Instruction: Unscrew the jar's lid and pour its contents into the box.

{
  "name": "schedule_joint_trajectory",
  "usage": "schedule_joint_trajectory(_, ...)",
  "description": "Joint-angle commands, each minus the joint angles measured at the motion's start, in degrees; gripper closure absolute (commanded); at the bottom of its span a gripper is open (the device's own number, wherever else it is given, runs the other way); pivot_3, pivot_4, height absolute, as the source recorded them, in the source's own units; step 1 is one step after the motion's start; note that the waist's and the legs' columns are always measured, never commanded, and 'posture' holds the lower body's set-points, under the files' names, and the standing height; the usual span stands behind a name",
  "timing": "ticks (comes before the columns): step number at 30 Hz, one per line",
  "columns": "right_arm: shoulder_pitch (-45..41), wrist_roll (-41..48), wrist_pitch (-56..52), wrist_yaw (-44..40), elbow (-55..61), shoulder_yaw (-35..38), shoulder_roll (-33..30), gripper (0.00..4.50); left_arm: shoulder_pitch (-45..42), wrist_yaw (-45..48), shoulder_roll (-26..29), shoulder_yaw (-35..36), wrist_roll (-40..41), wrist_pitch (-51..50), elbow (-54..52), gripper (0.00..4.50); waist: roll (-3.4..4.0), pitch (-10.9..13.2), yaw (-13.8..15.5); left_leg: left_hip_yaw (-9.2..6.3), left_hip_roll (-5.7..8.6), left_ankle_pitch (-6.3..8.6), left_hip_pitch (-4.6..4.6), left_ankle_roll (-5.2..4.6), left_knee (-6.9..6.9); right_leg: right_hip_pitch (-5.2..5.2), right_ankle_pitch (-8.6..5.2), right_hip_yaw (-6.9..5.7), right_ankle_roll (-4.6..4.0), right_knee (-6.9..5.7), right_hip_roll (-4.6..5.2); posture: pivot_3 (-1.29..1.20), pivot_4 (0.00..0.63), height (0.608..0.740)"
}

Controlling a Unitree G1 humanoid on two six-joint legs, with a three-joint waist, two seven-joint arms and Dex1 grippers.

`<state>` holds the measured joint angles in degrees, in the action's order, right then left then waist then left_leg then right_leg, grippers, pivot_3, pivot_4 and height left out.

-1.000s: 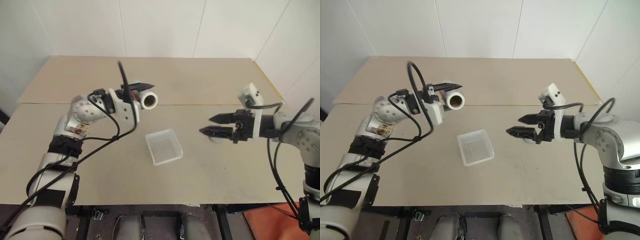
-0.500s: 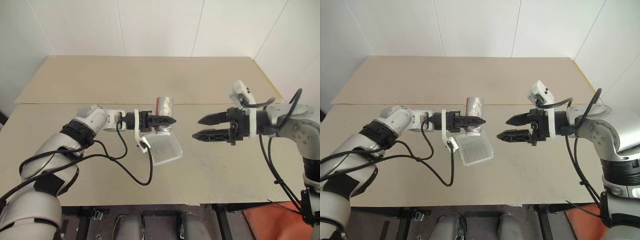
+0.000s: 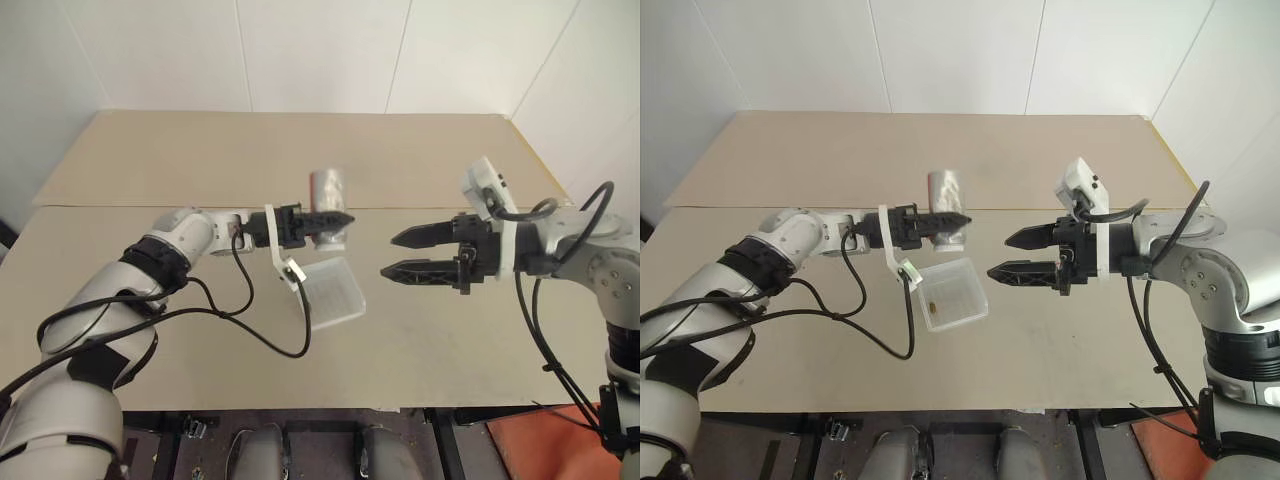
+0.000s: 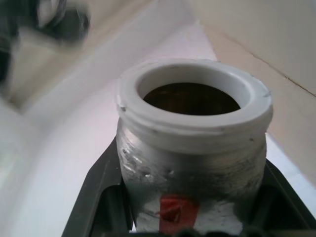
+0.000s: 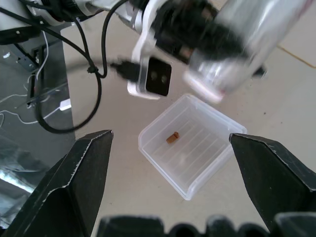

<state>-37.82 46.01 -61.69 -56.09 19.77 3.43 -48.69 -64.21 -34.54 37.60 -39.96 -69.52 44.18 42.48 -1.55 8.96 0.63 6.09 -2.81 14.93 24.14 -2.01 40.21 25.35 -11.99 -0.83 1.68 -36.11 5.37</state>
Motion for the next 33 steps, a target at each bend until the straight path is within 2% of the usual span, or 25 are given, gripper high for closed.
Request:
schedule_joint_trajectory(1, 2.45, -5.29, 10.81, 1.00, 2.99, 0.37, 1.35, 0.07, 3.31, 19.39, -1.68, 12.32, 26.40, -0.08, 2.66, 2.47, 0.00, 0.00, -0.11, 0.00, -0.02, 0.00, -0.01, 0.00, 0.01, -0.01, 0.00, -0.01, 0.00, 0.00, -0.01, 0.00, 0.150, 0.740)
schedule_joint_trajectory(3, 3.80, -8.16, 14.39, 1.38, 2.86, -1.06, 1.94, 0.07, 7.67, 33.98, -4.10, 18.42, 43.88, -3.94, 0.68, 2.47, 0.00, 0.00, -0.15, 0.03, -0.02, -0.01, 0.00, 0.02, 0.05, 0.00, 0.00, 0.00, 0.00, 0.00, -0.01, 0.00, 0.150, 0.740)
schedule_joint_trajectory(5, 4.77, -9.86, 17.05, 1.15, 2.66, -1.76, 2.36, 0.07, 11.90, 45.89, -6.91, 24.49, 58.33, -12.41, -3.23, 2.47, 0.00, 0.00, -0.22, 0.06, -0.03, -0.02, -0.01, 0.03, 0.12, -0.02, 0.00, 0.01, 0.01, -0.02, 0.00, 0.00, 0.150, 0.740)
schedule_joint_trajectory(8, 5.42, -12.09, 19.56, 0.88, 2.17, -2.69, 2.05, 0.07, 17.66, 57.28, -9.09, 32.48, 74.03, -28.27, -11.03, 2.47, 0.00, 0.00, -0.34, 0.06, -0.03, -0.02, -0.02, 0.03, 0.22, -0.08, -0.01, 0.01, 0.02, -0.02, -0.02, 0.00, 0.150, 0.740)
schedule_joint_trajectory(11, 5.67, -12.83, 20.36, 0.78, 1.84, -2.40, 1.77, 0.07, 23.44, 64.59, -8.70, 36.95, 83.48, -42.46, -19.71, 2.47, 0.00, 0.00, -0.62, 0.03, -0.03, -0.03, -0.02, 0.04, 0.23, -0.10, 0.00, 0.03, 0.03, -0.03, -0.06, 0.00, 0.150, 0.740)
schedule_joint_trajectory(16, 6.07, -12.90, 20.39, 1.63, 1.83, -1.19, 1.97, 0.07, 30.08, 67.23, -9.30, 41.28, 88.97, -53.19, -27.08, 2.47, 0.00, 0.00, -0.51, -0.05, -0.01, -0.02, -0.08, 0.04, 0.24, -0.20, 0.00, 0.03, 0.03, 0.01, -0.08, 0.00, 0.150, 0.740)
schedule_joint_trajectory(22, 6.23, -12.15, 19.59, 2.63, 2.33, -0.48, 2.47, 0.07, 33.11, 67.35, -11.13, 42.47, 88.20, -55.41, -27.99, 2.47, 0.00, 0.00, 0.09, -0.07, 0.00, -0.01, -0.21, 0.01, 0.24, -0.32, 0.00, 0.03, 0.03, 0.05, -0.08, 0.00, 0.150, 0.740)
schedule_joint_trajectory(24, 6.19, -11.90, 19.32, 2.89, 2.50, -0.35, 2.55, 0.00, 33.29, 67.30, -11.44, 42.80, 87.71, -55.95, -27.17, 1.73, 0.00, 0.00, 0.08, -0.07, 0.01, 0.00, -0.21, 0.01, 0.23, -0.32, 0.00, 0.03, 0.02, 0.05, -0.08, 0.00, 0.150, 0.740)
schedule_joint_trajectory(29, 6.72, -11.10, 18.58, 3.26, 3.37, 0.44, 2.09, 0.00, 36.68, 68.21, -10.48, 41.92, 84.62, -52.73, -28.49, 0.23, 0.00, 0.00, -0.10, -0.05, 0.01, 0.00, -0.25, 0.00, 0.20, -0.33, 0.00, 0.08, 0.02, 0.08, -0.08, 0.00, 0.150, 0.740)
schedule_joint_trajectory(30, 6.95, -10.79, 18.43, 3.31, 3.65, 0.71, 1.90, 0.00, 37.38, 68.35, -10.26, 42.20, 84.55, -52.76, -29.37, 0.01, 0.00, 0.00, -0.12, -0.05, 0.01, 0.00, -0.26, 0.00, 0.20, -0.33, 0.00, 0.09, 0.02, 0.08, -0.09, 0.00, 0.150, 0.740)
schedule_joint_trajectory(33, 7.74, -10.10, 17.88, 3.59, 4.44, 1.40, 1.22, 0.00, 42.13, 70.09, -7.01, 43.90, 85.10, -54.59, -35.42, 0.01, 0.00, 0.00, -0.19, -0.05, -0.01, 0.00, -0.26, 0.00, 0.19, -0.32, 0.00, 0.09, 0.02, 0.07, -0.09, 0.00, 0.150, 0.740)
